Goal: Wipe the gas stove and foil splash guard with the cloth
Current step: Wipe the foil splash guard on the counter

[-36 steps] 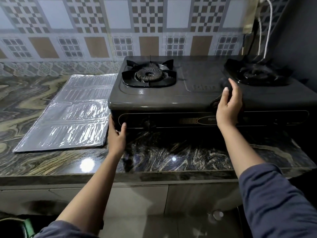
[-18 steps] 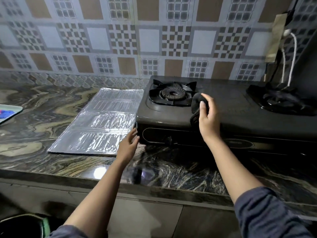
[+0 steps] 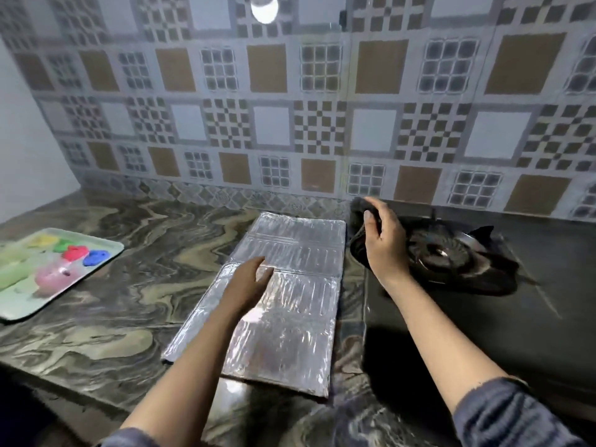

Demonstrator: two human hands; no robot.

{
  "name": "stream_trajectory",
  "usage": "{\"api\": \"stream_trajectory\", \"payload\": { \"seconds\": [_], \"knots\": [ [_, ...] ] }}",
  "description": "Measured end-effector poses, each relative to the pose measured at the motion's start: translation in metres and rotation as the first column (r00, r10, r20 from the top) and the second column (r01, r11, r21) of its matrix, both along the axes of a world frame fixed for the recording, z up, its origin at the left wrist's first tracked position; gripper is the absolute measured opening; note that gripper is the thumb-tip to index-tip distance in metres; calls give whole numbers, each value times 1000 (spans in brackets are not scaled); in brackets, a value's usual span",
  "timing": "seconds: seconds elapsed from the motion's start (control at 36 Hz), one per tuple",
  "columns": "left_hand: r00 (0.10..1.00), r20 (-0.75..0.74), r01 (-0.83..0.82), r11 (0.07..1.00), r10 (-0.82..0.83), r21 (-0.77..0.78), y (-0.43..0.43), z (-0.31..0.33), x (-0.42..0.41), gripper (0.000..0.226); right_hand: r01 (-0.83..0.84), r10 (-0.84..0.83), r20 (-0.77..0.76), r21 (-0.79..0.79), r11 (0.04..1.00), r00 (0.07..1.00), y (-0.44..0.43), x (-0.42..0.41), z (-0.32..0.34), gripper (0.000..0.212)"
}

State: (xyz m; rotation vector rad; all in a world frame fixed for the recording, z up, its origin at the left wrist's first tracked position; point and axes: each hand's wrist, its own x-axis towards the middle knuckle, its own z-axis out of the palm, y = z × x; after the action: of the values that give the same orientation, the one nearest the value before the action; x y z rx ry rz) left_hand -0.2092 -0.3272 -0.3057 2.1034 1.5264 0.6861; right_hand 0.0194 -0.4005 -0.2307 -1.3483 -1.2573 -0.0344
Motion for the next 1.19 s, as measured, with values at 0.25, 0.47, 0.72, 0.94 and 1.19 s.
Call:
{"api": "stream_trajectory", "payload": {
  "seconds": [0.25, 0.47, 0.72, 0.94, 1.19],
  "knots": [
    [986, -139, 83, 996, -88, -41, 143, -16, -42, 52, 47, -56, -63, -136, 990, 996, 140, -33, -25, 36],
    [960, -229, 126, 979, -161, -159, 216, -67, -50, 68, 98, -171, -193, -338, 936, 966, 209, -25, -80, 29],
    [937, -327, 89, 989, -122, -115, 236, -107, -53, 77, 348, -415, 56, -653, 673, 908, 239, -1, -147, 32],
    [919, -381, 94, 994, -106, -48, 232, -125, -58, 87, 472, -386, 306, -741, 478, 870, 245, 2, -183, 44],
    [915, -396, 84, 996, -72, 14, 233, -131, -58, 88, 472, -353, 325, -718, 512, 877, 271, 8, -189, 44]
  ]
}}
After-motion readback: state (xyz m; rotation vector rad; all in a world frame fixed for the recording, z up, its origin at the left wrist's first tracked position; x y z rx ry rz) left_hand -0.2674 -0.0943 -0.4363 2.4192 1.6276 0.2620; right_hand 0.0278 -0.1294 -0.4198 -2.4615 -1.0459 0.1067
